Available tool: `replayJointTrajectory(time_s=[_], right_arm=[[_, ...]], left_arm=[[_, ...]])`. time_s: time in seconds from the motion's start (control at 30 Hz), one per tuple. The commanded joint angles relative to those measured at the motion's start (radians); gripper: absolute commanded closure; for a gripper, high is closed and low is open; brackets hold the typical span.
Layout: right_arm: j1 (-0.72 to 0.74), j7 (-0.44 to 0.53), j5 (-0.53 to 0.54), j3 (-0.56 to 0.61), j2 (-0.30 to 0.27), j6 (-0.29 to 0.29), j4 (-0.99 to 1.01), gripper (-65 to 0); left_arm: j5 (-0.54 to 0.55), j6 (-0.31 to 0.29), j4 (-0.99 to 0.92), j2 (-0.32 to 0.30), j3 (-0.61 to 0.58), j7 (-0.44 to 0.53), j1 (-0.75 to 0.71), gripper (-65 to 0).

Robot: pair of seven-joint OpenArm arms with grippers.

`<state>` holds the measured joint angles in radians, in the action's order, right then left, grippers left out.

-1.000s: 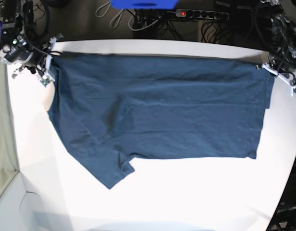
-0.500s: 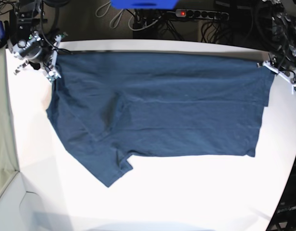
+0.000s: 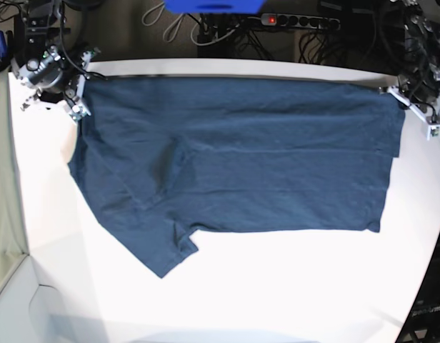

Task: Layout the t-shirt on the table in an organized manner, then fold the t-shirt properly
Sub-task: 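Lay the shirt flat with both grippers and release the edge, then move both grippers down along the shirt sides toward the hem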

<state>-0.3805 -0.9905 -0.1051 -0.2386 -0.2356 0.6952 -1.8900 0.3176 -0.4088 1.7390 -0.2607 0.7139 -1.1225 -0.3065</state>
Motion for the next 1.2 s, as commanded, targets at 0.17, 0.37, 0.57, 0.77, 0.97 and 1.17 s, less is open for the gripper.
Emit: replayJointTrajectory(time_s=[0.17, 0.37, 0.57, 0.77, 0.97, 1.17], right_arm=[[0.005, 0.006, -0.002, -0.038, -0.005, 0.003, -0.023, -28.0], [0.056, 0.008, 0.000, -0.164, 0.043, 0.003, -0.024, -28.1], [0.076, 0.008, 0.000, -0.204, 0.052, 0.003, -0.024, -28.1], [0.136, -0.003, 0.000, -0.203, 0.058, 0.003, -0.023, -28.1], [0.260, -0.006, -0.006, -0.135, 0.058, 0.003, -0.015, -28.1], [0.435, -0.006, -0.006, -0.032, 0.058, 0.003, 0.037, -28.1]], left_arm=[[-0.001, -0.008, 0.016, -0.018, 0.011, 0.009, 0.000, -15.4], [0.001, -0.008, 0.026, -0.018, 0.013, 0.011, 0.000, -27.7], [0.001, -0.008, 0.028, -0.018, 0.031, 0.011, 0.008, -28.0], [0.001, -0.008, 0.034, -0.018, 0.129, 0.011, 0.071, -28.1], [0.001, -0.002, 0.029, -0.019, 0.164, 0.011, 0.208, -28.2], [-0.045, 0.001, 0.006, -0.010, 0.158, 0.011, 0.395, -38.6]])
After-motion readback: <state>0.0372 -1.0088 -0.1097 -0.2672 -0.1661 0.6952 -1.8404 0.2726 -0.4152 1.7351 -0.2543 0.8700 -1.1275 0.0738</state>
